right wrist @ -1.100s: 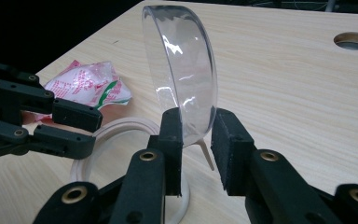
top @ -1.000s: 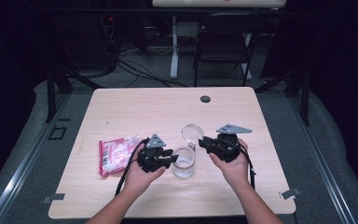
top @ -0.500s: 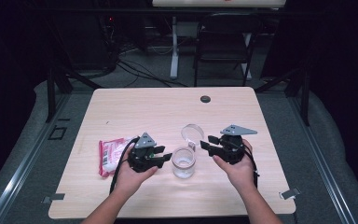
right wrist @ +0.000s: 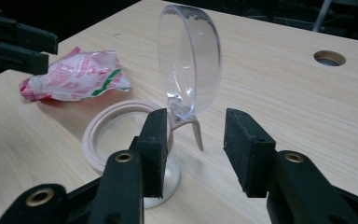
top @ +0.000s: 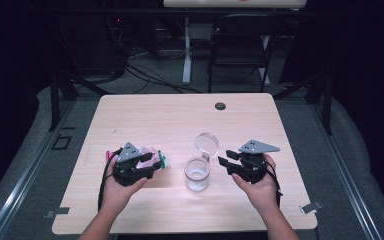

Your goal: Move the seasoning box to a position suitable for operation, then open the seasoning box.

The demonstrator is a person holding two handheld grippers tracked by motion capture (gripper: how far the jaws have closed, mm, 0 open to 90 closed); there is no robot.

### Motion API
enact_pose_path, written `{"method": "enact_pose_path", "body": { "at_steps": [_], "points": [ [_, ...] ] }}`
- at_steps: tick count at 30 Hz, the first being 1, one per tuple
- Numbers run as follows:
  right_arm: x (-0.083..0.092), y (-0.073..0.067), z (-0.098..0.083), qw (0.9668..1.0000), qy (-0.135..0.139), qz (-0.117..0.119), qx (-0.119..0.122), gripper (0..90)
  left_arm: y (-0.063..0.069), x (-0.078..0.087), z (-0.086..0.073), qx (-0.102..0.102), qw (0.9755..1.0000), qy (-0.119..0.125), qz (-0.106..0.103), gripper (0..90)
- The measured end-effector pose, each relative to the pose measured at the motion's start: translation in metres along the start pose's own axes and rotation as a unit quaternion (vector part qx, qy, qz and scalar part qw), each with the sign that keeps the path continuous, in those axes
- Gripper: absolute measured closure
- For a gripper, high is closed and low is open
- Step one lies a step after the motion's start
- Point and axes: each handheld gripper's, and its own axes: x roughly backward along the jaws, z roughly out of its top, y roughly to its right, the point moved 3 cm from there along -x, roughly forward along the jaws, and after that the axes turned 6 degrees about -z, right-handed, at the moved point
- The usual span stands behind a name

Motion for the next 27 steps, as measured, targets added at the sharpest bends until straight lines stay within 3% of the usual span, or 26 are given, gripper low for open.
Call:
{"method": "enact_pose_path", "body": {
  "at_steps": [7, 12, 15, 20, 27],
  "points": [
    [0.005, -0.003, -0.001, 0.9999, 0.009, 0.001, 0.007, 63.4, -0.013, 0.011, -0.01, 0.009, 0.9998, 0.003, 0.017, 49.8],
    [0.005, -0.001, -0.003, 0.9999, 0.013, 0.001, 0.005, 63.8, -0.016, 0.01, -0.021, 0.009, 0.9997, -0.017, 0.015, 54.7],
    [0.006, -0.002, -0.004, 0.9999, 0.013, 0.0, 0.01, 62.3, -0.017, 0.009, -0.026, 0.014, 0.9996, -0.016, 0.018, 54.4],
    [0.007, -0.005, -0.005, 0.9998, 0.016, 0.003, 0.015, 60.9, -0.021, 0.01, -0.031, 0.019, 0.999, -0.022, 0.033, 50.9],
    [0.007, -0.009, -0.008, 0.9996, 0.015, 0.006, 0.021, 60.1, -0.022, 0.009, -0.04, 0.019, 0.9993, -0.016, 0.029, 45.0]
  ]
}}
